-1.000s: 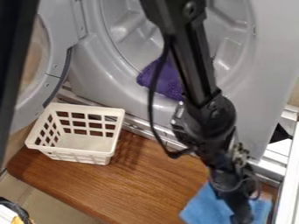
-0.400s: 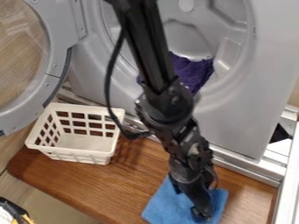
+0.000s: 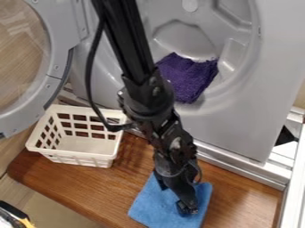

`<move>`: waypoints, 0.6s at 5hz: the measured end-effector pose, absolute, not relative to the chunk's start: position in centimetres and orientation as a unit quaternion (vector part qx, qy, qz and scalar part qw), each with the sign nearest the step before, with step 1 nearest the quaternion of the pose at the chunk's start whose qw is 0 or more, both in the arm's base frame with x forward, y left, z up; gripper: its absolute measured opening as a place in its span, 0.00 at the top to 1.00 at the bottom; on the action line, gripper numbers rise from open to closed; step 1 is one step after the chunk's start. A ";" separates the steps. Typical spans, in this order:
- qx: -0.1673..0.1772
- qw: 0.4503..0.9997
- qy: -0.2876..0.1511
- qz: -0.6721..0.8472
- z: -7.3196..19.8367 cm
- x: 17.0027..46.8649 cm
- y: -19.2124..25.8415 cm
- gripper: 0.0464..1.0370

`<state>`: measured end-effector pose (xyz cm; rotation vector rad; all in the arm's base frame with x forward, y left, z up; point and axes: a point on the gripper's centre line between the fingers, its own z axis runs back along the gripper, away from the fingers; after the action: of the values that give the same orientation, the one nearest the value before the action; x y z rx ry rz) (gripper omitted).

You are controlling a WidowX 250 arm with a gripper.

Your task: Move the blue cloth and place it on the right side of the white basket

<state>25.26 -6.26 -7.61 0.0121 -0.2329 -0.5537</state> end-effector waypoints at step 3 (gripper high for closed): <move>0.018 0.969 -0.109 -0.221 -7.5 25.0 -2.0 0.04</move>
<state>25.05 -1.98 -7.51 0.0355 -0.2200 -0.4471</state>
